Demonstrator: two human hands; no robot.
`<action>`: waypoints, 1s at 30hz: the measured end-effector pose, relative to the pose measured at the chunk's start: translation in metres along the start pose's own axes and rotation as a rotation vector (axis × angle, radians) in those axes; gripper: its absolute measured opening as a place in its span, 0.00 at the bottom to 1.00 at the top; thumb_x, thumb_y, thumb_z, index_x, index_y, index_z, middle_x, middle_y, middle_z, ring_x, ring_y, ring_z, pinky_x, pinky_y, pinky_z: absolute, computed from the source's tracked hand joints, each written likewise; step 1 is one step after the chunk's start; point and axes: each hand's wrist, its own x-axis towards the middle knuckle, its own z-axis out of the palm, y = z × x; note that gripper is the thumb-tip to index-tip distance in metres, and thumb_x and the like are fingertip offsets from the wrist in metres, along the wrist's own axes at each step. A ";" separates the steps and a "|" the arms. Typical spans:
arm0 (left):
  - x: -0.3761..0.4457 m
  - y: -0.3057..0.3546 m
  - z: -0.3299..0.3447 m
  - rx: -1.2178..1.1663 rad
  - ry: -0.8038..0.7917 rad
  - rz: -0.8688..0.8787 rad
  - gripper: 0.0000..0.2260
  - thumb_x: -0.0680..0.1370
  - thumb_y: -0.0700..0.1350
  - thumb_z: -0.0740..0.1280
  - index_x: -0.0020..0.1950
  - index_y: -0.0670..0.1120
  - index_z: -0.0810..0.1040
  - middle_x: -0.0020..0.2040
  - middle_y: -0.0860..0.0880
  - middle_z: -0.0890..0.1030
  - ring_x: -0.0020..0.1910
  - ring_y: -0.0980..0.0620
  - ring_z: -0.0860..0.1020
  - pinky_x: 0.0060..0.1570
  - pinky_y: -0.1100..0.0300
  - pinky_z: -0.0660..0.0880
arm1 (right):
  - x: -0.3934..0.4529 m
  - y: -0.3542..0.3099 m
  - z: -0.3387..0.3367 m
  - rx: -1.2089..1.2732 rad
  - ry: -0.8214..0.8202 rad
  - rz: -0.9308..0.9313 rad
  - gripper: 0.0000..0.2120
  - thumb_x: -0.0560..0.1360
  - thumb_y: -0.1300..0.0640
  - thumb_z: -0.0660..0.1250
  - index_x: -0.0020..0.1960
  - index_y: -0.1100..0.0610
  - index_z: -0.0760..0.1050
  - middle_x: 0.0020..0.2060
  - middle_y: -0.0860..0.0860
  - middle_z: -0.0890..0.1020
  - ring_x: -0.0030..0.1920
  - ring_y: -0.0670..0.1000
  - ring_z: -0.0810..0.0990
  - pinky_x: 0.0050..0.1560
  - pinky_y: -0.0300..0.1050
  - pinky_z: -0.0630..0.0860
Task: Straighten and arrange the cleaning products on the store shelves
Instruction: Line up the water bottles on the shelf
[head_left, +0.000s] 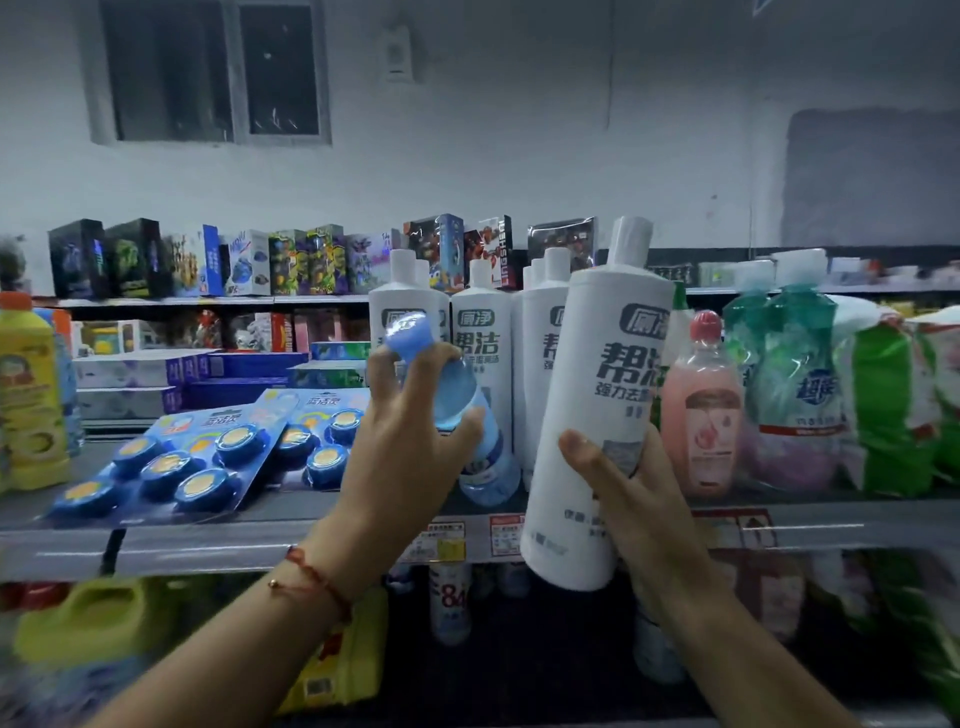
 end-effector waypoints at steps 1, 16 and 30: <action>-0.004 0.000 -0.008 -0.018 0.063 0.002 0.24 0.74 0.45 0.75 0.64 0.56 0.67 0.62 0.51 0.62 0.52 0.52 0.70 0.46 0.49 0.79 | 0.003 0.001 0.006 -0.005 0.012 -0.004 0.21 0.70 0.47 0.76 0.61 0.50 0.76 0.52 0.50 0.85 0.51 0.52 0.86 0.48 0.52 0.83; -0.049 -0.062 -0.122 0.014 0.156 -0.044 0.24 0.74 0.39 0.76 0.66 0.50 0.72 0.66 0.39 0.66 0.54 0.58 0.67 0.51 0.52 0.73 | 0.061 0.038 0.101 -0.382 0.296 -0.054 0.27 0.60 0.38 0.78 0.54 0.48 0.76 0.51 0.46 0.83 0.52 0.50 0.82 0.53 0.55 0.82; -0.058 -0.081 -0.135 -0.064 0.077 -0.076 0.22 0.73 0.53 0.69 0.66 0.53 0.71 0.67 0.44 0.66 0.53 0.51 0.73 0.49 0.45 0.79 | 0.071 0.044 0.115 -0.779 0.306 -0.047 0.33 0.72 0.47 0.77 0.69 0.58 0.65 0.60 0.57 0.76 0.60 0.60 0.77 0.60 0.59 0.78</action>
